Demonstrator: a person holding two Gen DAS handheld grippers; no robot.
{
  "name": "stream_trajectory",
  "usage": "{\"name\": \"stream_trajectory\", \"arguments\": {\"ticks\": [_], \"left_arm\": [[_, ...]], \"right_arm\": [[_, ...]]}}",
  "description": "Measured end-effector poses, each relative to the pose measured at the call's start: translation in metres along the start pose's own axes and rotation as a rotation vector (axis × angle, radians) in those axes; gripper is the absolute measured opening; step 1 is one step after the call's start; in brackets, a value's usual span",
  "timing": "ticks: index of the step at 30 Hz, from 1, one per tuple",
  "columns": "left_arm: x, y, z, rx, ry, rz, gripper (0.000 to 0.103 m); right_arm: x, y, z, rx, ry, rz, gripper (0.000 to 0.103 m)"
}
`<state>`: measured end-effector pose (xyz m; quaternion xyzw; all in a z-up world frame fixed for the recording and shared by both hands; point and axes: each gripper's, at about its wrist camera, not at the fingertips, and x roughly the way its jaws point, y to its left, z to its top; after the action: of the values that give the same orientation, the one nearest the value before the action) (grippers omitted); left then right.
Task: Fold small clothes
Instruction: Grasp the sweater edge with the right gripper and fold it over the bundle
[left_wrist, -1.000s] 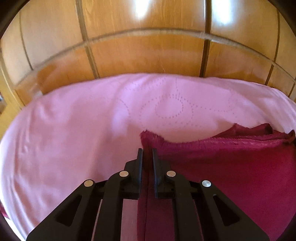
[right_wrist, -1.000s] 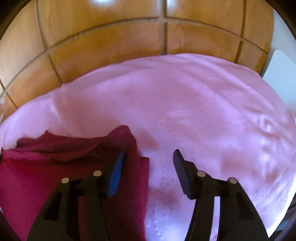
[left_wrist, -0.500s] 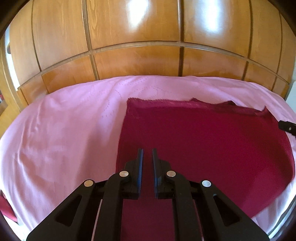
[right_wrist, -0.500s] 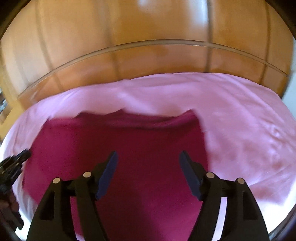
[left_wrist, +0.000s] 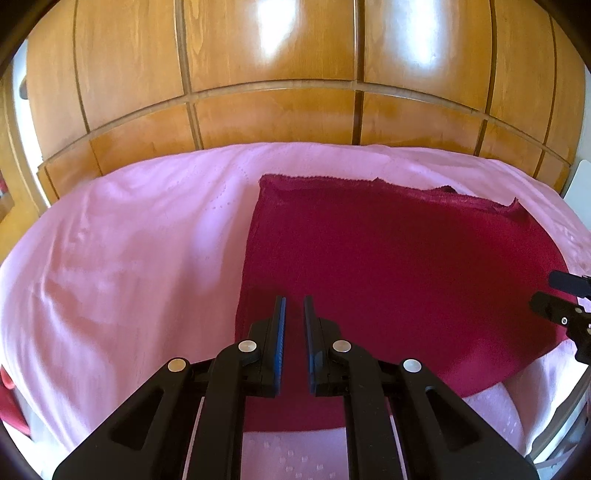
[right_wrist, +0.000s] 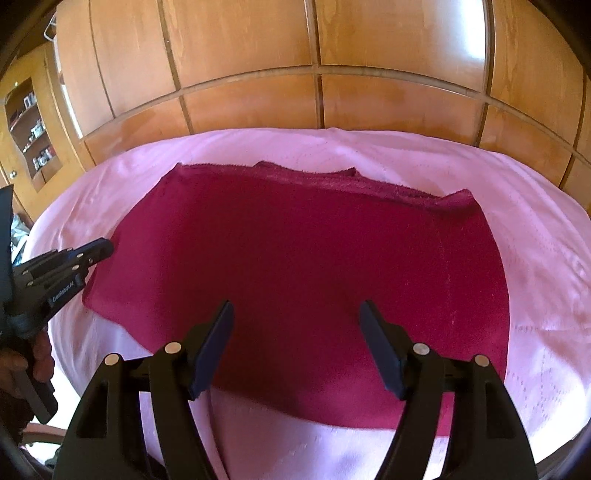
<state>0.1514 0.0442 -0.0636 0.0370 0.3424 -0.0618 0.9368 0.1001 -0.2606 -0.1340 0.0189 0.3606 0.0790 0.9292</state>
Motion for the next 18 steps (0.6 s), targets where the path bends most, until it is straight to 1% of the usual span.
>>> {"name": "stream_trajectory", "arguments": {"ticks": [4,6,7,8,9,10,12,15,18], "left_arm": [[0.001,0.001,-0.009,-0.001,0.017,0.008,0.007],[0.004,0.002,-0.014,0.004,0.028,0.017,0.007],[0.006,0.002,-0.017,0.010,0.032,0.020,0.007],[0.011,0.001,-0.021,0.020,0.046,0.021,0.007],[0.015,0.003,-0.024,0.023,0.055,0.023,0.007],[0.015,0.003,-0.027,0.028,0.049,0.025,0.007],[0.011,0.001,-0.029,0.031,0.041,0.035,0.007],[0.006,0.003,-0.029,0.004,0.042,0.030,0.007],[0.001,0.005,-0.028,-0.010,0.036,0.030,0.007]], "right_arm": [[-0.003,-0.002,-0.013,-0.005,0.020,-0.018,0.070],[-0.001,-0.006,-0.024,-0.022,0.038,-0.056,0.070],[0.006,-0.012,-0.033,-0.032,0.070,-0.097,0.070],[0.012,-0.020,-0.039,-0.009,0.101,-0.102,0.070],[0.014,-0.028,-0.044,0.026,0.105,-0.078,0.070],[0.010,-0.034,-0.048,0.058,0.081,-0.049,0.070],[0.007,-0.033,-0.049,0.050,0.075,-0.054,0.070],[0.007,-0.030,-0.049,0.047,0.073,-0.062,0.071],[0.004,-0.032,-0.047,0.064,0.078,-0.043,0.071]]}}
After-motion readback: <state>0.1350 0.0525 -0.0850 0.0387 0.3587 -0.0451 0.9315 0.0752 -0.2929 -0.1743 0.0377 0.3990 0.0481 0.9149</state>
